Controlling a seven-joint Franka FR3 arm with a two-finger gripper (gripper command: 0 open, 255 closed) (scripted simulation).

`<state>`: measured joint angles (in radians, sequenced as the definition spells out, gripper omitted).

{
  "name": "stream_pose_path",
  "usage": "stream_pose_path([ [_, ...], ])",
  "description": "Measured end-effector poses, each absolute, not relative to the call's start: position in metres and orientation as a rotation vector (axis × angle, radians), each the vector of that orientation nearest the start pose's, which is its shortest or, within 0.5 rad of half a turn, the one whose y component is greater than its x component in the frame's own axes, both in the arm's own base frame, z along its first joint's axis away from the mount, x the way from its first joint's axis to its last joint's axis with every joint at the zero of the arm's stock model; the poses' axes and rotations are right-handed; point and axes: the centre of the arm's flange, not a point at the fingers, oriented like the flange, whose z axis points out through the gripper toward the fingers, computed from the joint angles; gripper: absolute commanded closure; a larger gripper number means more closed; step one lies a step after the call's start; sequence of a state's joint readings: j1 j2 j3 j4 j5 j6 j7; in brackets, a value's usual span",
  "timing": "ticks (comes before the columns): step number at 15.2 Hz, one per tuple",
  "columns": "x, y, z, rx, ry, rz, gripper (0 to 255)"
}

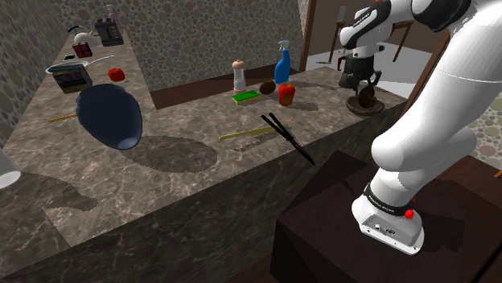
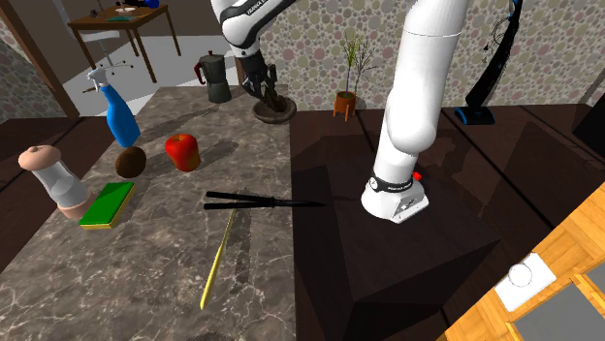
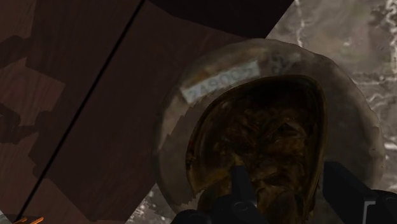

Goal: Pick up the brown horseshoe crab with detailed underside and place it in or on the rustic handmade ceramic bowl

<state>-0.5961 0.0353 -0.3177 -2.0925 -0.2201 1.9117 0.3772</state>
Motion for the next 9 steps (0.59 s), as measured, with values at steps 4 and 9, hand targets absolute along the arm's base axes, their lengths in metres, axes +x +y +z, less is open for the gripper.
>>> stream_pose_path([
  [4,0.3103,-0.4272,0.3901,-2.693,1.834,0.429,255],
  [9,0.3103,-0.4272,0.39,-2.693,1.834,0.429,0],
])
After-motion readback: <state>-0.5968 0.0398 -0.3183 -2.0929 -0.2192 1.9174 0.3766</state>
